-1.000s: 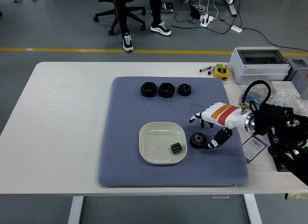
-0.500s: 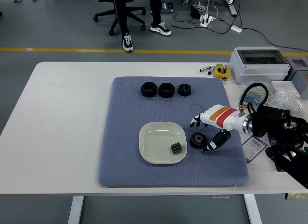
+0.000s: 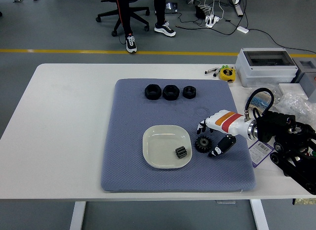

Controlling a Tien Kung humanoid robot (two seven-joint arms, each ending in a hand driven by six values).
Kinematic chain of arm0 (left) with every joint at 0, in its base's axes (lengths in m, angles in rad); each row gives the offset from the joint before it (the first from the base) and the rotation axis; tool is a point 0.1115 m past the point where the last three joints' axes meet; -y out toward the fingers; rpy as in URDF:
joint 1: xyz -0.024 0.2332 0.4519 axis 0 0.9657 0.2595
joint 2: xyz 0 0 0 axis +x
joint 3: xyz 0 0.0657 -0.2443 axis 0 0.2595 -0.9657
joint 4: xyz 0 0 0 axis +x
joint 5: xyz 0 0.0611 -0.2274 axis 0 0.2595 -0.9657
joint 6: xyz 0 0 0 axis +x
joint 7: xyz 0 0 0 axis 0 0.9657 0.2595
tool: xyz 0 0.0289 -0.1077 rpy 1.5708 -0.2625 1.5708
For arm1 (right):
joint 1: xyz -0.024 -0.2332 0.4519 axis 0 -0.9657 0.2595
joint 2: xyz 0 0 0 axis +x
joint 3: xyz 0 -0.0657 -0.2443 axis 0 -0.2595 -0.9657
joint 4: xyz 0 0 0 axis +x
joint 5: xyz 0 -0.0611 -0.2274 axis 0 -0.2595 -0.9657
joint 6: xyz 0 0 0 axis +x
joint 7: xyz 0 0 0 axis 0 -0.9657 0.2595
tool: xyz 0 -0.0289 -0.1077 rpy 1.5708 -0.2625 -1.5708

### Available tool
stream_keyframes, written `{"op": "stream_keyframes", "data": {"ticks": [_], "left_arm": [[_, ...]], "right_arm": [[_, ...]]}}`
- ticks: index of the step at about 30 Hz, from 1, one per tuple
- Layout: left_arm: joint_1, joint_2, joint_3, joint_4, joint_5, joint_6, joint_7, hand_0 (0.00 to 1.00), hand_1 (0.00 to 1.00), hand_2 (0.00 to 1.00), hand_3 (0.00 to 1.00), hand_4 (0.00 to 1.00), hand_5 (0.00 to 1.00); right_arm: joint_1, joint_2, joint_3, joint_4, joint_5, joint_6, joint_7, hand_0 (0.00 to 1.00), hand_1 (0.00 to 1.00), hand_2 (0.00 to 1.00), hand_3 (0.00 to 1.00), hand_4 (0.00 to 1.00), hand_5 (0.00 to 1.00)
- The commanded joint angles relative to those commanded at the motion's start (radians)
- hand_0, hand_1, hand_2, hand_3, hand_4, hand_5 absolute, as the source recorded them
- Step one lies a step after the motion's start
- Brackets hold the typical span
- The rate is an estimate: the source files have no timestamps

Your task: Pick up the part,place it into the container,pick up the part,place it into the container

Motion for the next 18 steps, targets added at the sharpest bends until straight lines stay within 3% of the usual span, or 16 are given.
{"op": "stream_keyframes", "data": {"ticks": [5, 6, 11, 12, 18], "left_arm": [[0.0, 0.0, -0.001, 0.0, 0.001, -0.001, 0.001, 0.722, 0.679, 0.628, 0.56, 0.634, 0.578], [-0.001, 0.0, -0.001, 0.0, 0.002, -0.001, 0.001, 0.722, 0.681, 0.628, 0.559, 0.634, 0.579], [0.002, 0.0, -0.004, -0.001, 0.005, -0.002, 0.002, 0.722, 0.681, 0.628, 0.559, 0.634, 0.579], [0.003, -0.001, -0.004, -0.001, 0.006, -0.002, 0.002, 0.722, 0.682, 0.628, 0.559, 0.633, 0.578], [0.005, -0.002, -0.007, -0.001, 0.011, -0.004, 0.004, 0.724, 0.68, 0.628, 0.56, 0.634, 0.578]], "right_arm": [[-0.001, 0.002, -0.002, 0.002, 0.008, -0.008, 0.003, 0.447, 0.537, 0.65, 0.596, 0.975, 0.394], [-0.001, 0.003, -0.003, 0.001, 0.009, -0.01, 0.003, 0.415, 0.5, 0.59, 0.552, 0.899, 0.359], [0.0, 0.012, -0.01, -0.016, 0.018, -0.034, 0.005, 0.415, 0.5, 0.59, 0.552, 0.899, 0.359], [0.0, 0.014, -0.012, -0.021, 0.02, -0.038, 0.006, 0.388, 0.469, 0.544, 0.514, 0.817, 0.321], [-0.004, 0.024, -0.023, -0.045, 0.024, -0.05, 0.013, 0.385, 0.459, 0.526, 0.506, 0.792, 0.312]]}}
